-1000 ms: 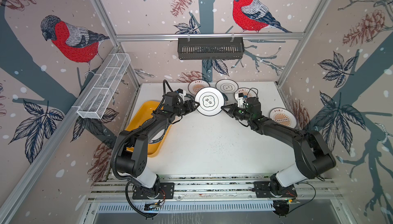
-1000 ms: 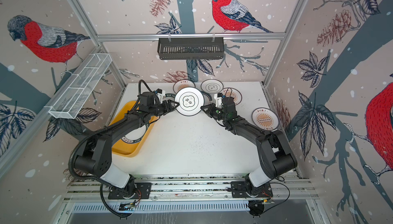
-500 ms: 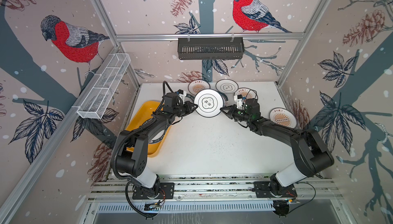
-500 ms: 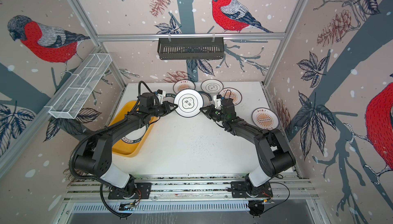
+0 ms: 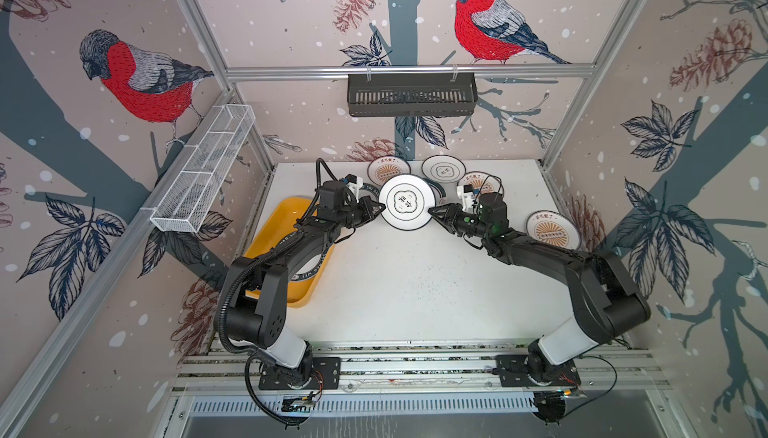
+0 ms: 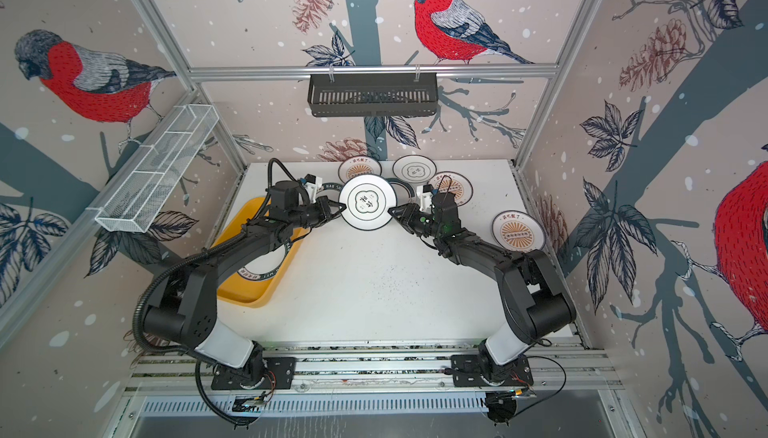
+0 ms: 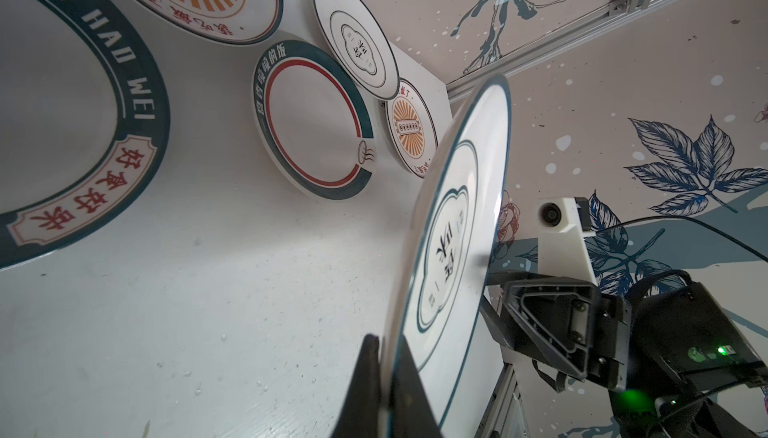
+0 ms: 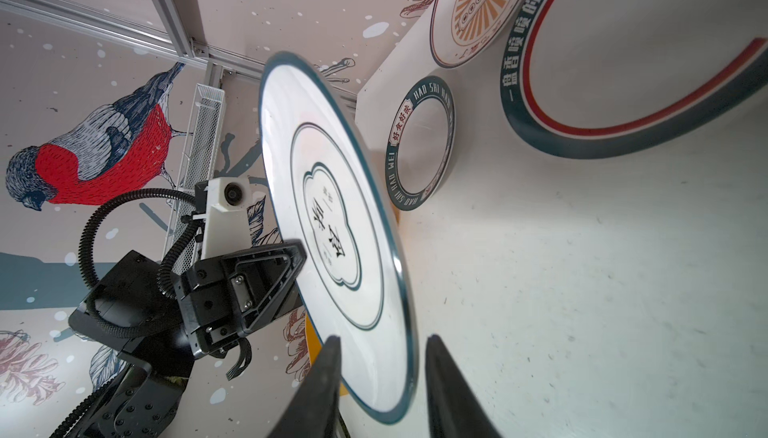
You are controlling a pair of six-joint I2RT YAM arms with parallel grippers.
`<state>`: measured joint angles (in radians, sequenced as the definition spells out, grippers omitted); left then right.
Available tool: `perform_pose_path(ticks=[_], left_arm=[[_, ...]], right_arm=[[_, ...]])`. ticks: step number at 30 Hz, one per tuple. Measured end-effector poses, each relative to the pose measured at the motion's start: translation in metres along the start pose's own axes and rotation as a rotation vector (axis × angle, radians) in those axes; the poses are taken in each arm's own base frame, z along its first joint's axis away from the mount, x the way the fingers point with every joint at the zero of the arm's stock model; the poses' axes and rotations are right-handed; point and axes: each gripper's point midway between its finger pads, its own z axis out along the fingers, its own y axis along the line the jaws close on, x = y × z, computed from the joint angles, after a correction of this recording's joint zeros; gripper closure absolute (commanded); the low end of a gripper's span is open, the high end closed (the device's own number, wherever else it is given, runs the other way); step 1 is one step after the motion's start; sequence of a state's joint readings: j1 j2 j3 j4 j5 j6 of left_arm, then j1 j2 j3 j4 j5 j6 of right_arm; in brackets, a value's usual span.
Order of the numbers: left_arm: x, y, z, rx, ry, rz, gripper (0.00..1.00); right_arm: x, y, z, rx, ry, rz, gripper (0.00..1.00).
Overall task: Place the plates into the plastic bin on the countertop
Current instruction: 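Grasp the plate rim with the left gripper while the right gripper holds it, then carry the plate over the yellow bin with the left gripper while the right releases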
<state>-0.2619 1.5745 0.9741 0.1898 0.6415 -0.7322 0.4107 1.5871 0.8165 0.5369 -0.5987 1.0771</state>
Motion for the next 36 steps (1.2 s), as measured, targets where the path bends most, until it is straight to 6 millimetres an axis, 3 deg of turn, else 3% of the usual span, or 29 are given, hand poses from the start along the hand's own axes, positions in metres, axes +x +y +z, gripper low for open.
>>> perform_pose_path(ticks=[5,13,15,17,26,31,36], left_arm=[[-0.003,0.001,-0.003,-0.009,-0.017,-0.001,1.0],[-0.013,0.002,-0.015,-0.058,-0.073,-0.007,1.0],[-0.01,0.007,-0.026,-0.096,-0.095,-0.018,1.0],[-0.008,0.01,-0.036,-0.103,-0.115,-0.034,1.0],[0.002,0.042,-0.079,-0.163,-0.24,-0.162,1.0],[0.0,0.058,-0.117,-0.21,-0.368,-0.195,1.0],[0.008,0.088,-0.157,-0.277,-0.49,-0.271,1.0]], right_arm=[[-0.002,0.002,0.0,-0.006,-0.005,-0.005,0.24],[-0.014,0.012,-0.003,-0.015,-0.031,-0.044,0.08],[-0.018,0.011,-0.008,-0.005,-0.041,-0.046,0.07],[-0.025,0.012,-0.015,-0.002,-0.064,-0.063,0.0],[-0.041,0.024,-0.045,0.007,-0.158,-0.141,0.01],[-0.046,0.023,-0.056,0.03,-0.19,-0.159,0.01],[-0.05,0.022,-0.06,0.046,-0.217,-0.167,0.01]])
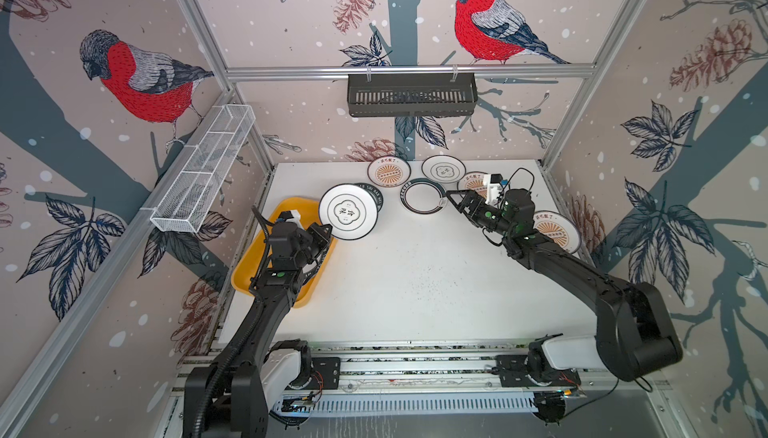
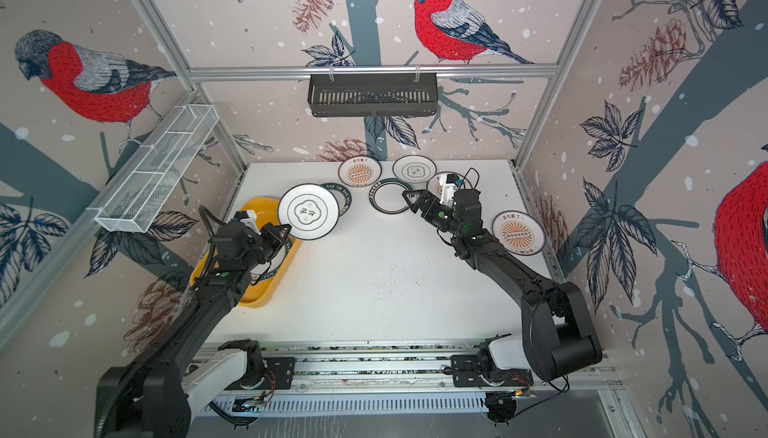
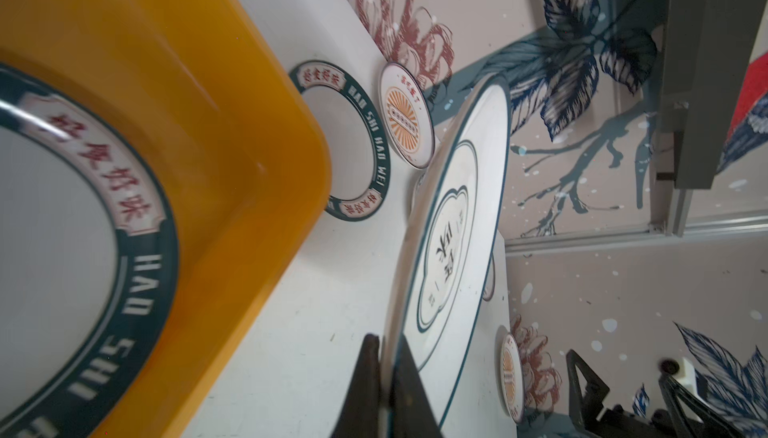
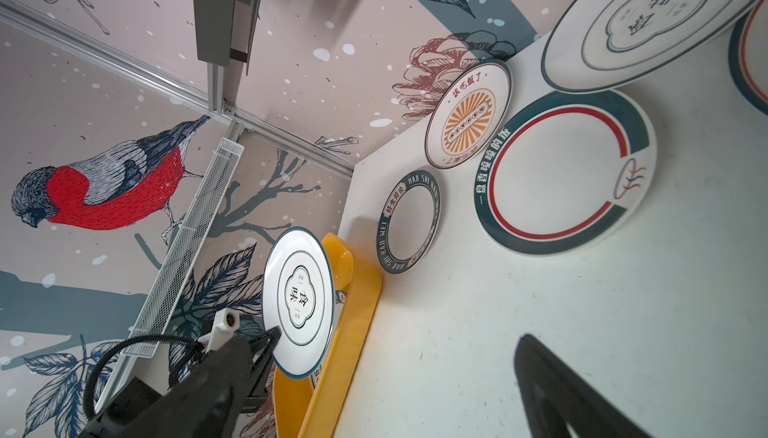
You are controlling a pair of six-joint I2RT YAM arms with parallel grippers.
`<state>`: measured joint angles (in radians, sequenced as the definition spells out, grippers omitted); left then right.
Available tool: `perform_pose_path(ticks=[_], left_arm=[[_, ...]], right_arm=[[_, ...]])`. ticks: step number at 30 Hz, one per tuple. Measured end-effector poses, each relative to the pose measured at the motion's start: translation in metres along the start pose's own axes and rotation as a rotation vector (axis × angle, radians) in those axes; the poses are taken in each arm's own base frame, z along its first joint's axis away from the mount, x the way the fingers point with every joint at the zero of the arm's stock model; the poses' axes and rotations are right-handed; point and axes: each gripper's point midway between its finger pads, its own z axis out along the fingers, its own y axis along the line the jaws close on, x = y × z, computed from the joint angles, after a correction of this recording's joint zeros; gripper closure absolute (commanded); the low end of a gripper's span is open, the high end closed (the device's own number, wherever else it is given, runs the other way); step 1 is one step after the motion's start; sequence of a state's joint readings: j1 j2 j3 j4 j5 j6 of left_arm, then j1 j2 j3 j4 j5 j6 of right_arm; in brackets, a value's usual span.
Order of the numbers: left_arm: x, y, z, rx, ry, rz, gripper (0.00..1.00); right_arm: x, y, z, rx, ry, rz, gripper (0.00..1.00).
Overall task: Place the plates into the plastic bin on the countertop
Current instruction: 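Carry the plate over the yellow bin with the left gripper while the right releases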
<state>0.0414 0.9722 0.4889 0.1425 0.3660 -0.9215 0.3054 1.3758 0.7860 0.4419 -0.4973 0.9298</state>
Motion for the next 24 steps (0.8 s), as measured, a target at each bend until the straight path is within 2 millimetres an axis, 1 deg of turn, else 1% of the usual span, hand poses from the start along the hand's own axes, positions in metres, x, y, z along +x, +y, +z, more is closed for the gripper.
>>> perform_pose_path(ticks=[6,9,16,21,24], left_arm=[[-0.017,0.032,-0.029,-0.052,-0.109,-0.085,1.0],[-0.022,0.047,-0.04,-0.084,-0.15,-0.129,1.0],[-0.029,0.075,-0.057,-0.139,-0.214,-0.207,1.0],[-0.042,0.089,-0.068,-0.168,-0.273,-0.248,1.0],[-0.046,0.098,-0.073,-0.183,-0.289,-0.275,1.0]], right_arm=[[0.002,-0.009,0.005,0.018,0.011,0.0,0.0],[0.003,-0.012,0.009,0.02,0.023,0.005,0.01],[0.005,-0.012,0.014,0.015,0.039,0.011,0.01],[0.006,-0.014,0.015,0.017,0.044,0.014,0.01],[0.006,-0.014,0.015,0.016,0.046,0.014,0.0]])
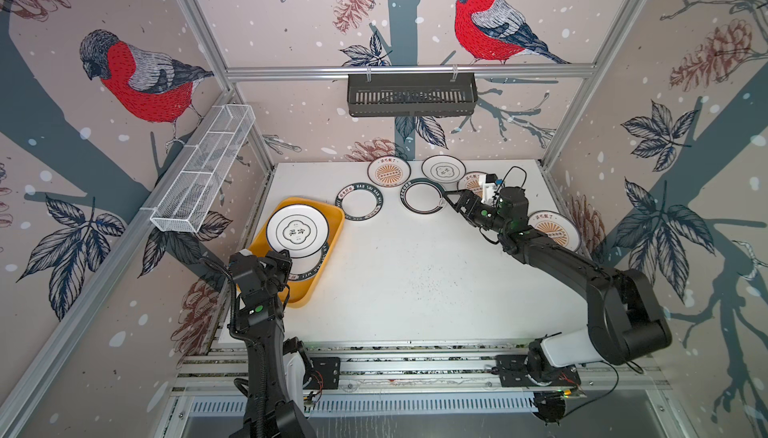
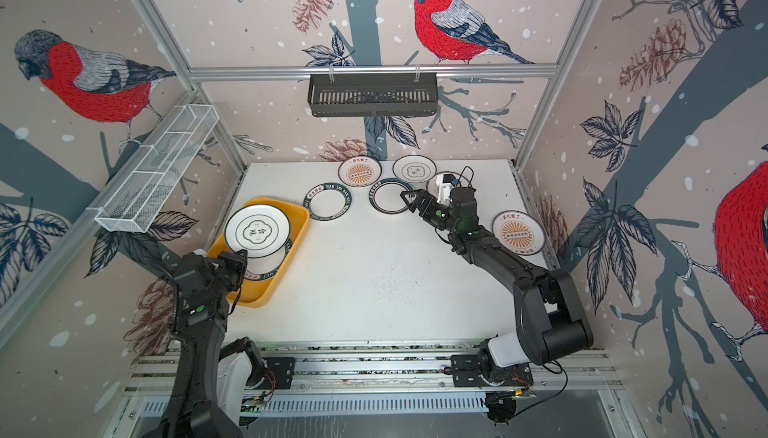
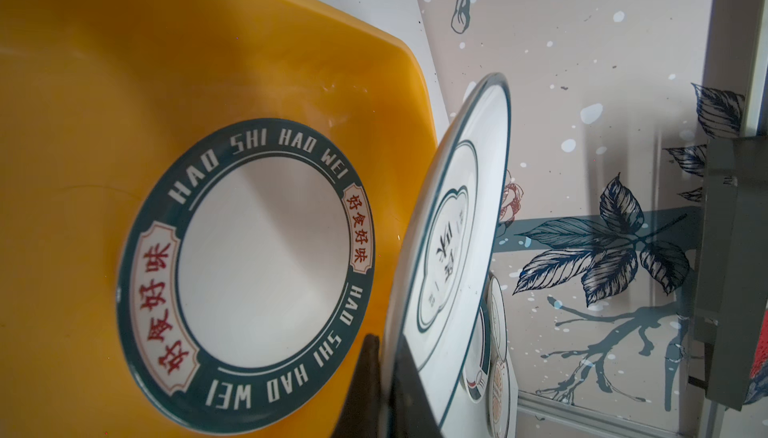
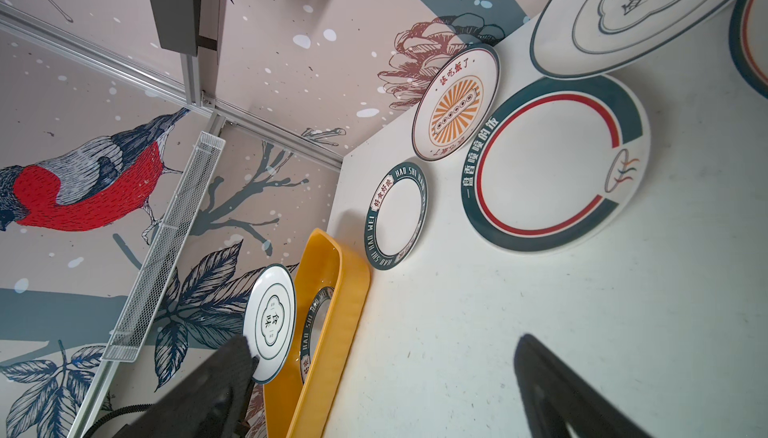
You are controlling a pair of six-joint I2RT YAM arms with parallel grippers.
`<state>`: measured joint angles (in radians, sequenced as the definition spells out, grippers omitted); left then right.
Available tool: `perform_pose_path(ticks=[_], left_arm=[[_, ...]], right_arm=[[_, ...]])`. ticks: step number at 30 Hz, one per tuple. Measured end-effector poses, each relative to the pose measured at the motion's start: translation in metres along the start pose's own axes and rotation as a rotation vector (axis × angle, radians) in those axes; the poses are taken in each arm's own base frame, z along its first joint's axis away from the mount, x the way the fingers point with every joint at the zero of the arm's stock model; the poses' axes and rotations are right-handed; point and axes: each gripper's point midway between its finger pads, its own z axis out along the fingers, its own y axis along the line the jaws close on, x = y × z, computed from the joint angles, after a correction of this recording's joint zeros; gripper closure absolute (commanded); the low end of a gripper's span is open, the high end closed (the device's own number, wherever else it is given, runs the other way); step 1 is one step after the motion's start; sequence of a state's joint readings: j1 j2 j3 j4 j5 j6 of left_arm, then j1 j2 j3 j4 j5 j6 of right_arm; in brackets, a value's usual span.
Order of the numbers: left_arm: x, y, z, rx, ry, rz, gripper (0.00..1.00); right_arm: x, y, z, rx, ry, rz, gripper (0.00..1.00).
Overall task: Place the plates into the plastic bin on the countertop
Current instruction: 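Carry the plate over the yellow bin with the left gripper while the right releases, then lower the plate into the yellow bin and open the left gripper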
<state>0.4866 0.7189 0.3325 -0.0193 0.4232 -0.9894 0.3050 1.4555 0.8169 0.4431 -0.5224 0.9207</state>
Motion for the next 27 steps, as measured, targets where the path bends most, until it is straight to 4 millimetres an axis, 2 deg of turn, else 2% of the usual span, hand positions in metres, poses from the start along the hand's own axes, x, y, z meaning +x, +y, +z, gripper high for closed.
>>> perform_pose_path(ticks=[8,13,27], left_arm=[[-0.005,0.021,0.001,-0.061,-0.001,-0.021,1.0],[0.002,0.034,0.006,-0.104,0.039,-0.011,1.0],[0.013,0.053,0.015,-0.145,0.096,-0.016,1.0]], right_arm=[[-0.001,-0.001,-0.001,0.002,-0.002,0.001,0.01],[0.001,-0.005,0.001,0.006,0.001,0.016,0.01],[0.004,-0.011,0.006,0.015,0.017,0.035,0.01]])
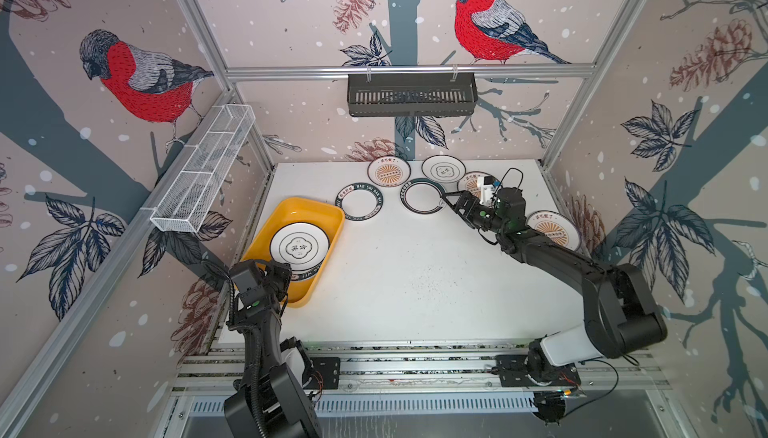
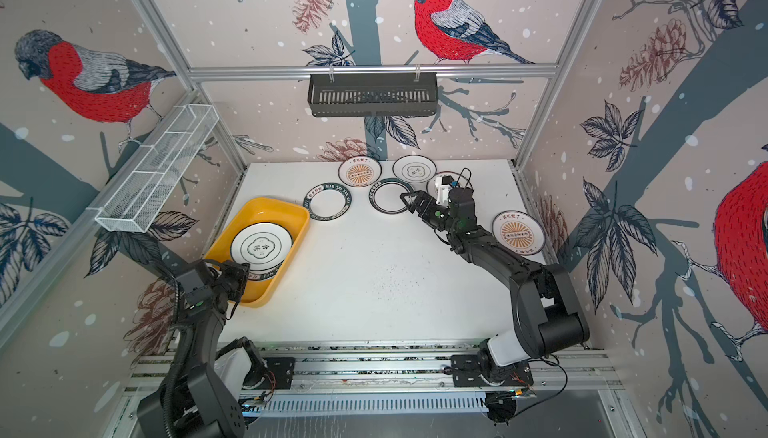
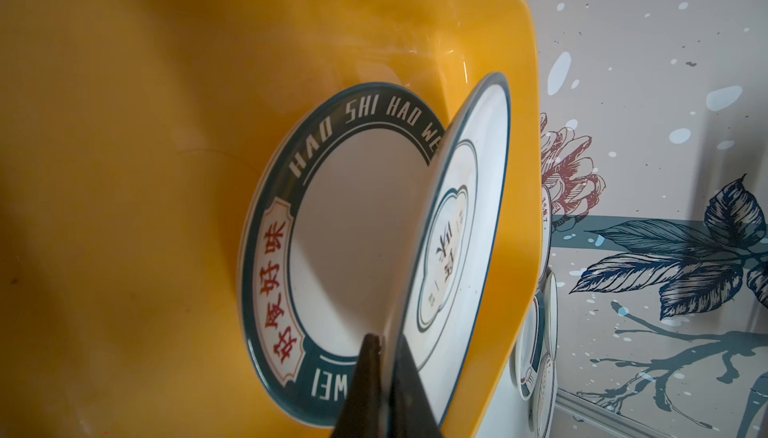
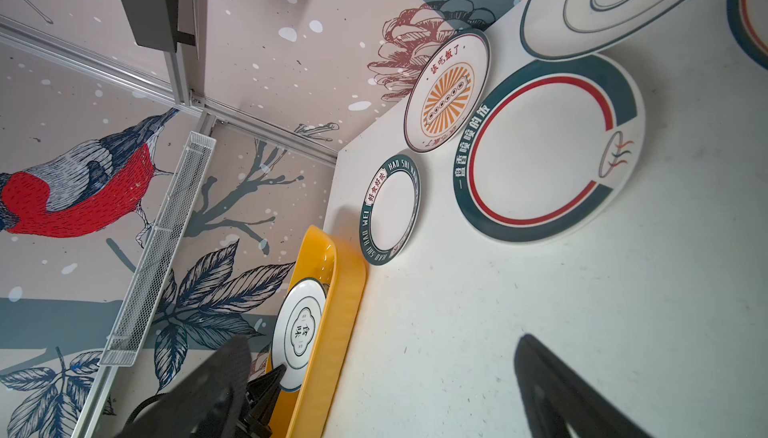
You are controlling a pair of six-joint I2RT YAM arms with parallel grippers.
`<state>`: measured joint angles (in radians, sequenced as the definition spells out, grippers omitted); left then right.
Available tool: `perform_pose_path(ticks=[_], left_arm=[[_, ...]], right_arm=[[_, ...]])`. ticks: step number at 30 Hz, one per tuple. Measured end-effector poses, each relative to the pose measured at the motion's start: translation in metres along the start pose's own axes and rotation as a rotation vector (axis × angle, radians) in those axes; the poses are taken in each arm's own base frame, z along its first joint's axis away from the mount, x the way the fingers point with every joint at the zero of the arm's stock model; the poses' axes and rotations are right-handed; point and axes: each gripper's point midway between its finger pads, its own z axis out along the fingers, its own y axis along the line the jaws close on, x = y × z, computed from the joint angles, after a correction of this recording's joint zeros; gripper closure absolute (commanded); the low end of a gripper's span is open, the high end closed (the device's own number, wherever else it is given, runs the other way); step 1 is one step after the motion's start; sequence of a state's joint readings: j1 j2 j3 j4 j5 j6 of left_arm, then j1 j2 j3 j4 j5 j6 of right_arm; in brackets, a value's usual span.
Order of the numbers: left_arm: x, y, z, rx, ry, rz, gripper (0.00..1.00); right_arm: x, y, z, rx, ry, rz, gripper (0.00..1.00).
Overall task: Place the plates into the plastic bin on the countertop
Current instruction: 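Lower the plate into the yellow bin and open the left gripper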
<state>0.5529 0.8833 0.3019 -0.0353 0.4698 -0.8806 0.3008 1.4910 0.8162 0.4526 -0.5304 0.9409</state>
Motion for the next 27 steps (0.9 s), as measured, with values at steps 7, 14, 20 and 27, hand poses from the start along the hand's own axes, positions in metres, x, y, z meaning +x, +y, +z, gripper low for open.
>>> perform_pose_path(ticks=[7,14,20,27], left_arm=[[0.001,0.0053,0.0045,-0.022,0.018,0.018,1.0],[0.0022,0.0074,0.0077,-0.03,0.034,0.035,1.0],[0.0019,0.0081,0.0092,-0.031,0.036,0.045,0.87],[0.0018,0.009,0.0101,-0.033,0.038,0.068,0.77]], right_arm=[[-0.0014,0.0014,0.0003,-0.003,-0.002,0.0,0.0],[-0.0013,0.0012,0.0008,0.001,-0.005,0.001,0.0],[0.0001,0.0016,0.0019,0.004,-0.005,0.003,0.0],[-0.0002,0.0023,0.0028,0.011,-0.013,0.0,0.0]])
